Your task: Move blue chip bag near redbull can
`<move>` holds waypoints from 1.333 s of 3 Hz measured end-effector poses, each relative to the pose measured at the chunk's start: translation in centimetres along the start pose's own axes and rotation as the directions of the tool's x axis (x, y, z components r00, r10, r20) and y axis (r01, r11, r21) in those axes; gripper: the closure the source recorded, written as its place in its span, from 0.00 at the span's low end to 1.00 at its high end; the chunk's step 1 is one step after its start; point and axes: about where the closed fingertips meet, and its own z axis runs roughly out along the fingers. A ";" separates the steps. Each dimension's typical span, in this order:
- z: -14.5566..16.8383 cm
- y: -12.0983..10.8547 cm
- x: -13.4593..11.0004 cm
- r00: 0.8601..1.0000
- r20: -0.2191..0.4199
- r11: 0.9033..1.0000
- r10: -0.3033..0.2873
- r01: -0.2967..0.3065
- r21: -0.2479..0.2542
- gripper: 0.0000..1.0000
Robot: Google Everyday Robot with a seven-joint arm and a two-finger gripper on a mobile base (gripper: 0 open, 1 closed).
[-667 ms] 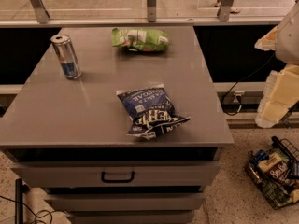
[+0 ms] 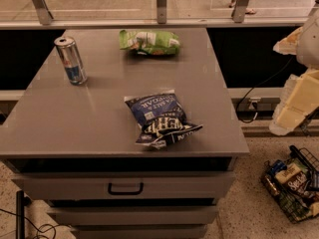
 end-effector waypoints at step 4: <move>8.4 2.4 -9.1 0.910 0.390 0.983 0.143 -0.175 0.047 0.00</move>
Offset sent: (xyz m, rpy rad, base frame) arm 0.0153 0.0560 -0.0417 0.4574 -0.1145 -0.0902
